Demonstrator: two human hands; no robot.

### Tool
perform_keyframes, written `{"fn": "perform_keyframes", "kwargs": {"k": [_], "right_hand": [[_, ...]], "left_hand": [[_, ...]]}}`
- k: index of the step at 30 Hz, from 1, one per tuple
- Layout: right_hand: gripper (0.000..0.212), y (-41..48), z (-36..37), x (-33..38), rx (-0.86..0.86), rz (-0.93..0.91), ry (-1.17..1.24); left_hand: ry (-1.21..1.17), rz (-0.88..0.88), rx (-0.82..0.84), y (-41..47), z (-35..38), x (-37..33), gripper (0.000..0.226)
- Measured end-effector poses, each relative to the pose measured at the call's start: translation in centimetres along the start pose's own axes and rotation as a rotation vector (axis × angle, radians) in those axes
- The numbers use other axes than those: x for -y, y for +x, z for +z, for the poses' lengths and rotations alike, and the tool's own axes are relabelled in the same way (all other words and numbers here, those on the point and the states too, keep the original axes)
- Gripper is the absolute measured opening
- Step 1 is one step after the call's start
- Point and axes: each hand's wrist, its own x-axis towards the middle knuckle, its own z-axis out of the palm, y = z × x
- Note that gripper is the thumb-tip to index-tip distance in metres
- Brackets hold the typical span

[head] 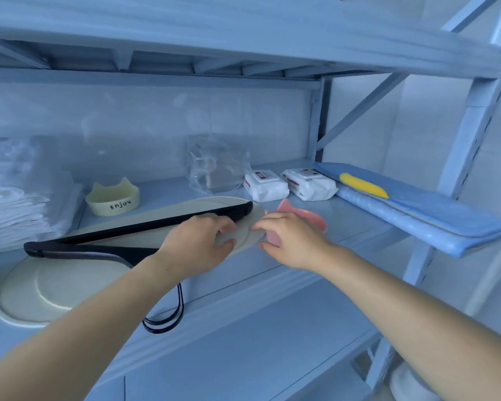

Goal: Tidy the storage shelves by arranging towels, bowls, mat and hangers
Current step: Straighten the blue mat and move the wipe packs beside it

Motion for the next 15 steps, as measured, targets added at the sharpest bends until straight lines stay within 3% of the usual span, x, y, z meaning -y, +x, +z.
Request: {"fn": "perform_keyframes", "kwargs": {"k": [15], "right_hand": [[0.032,-7.1,-6.2,-11.9,-0.048,0.113,-0.051]], "left_hand": [[0.005,0.122,-0.006,7.1,4.9,-12.6,0.027]]}}
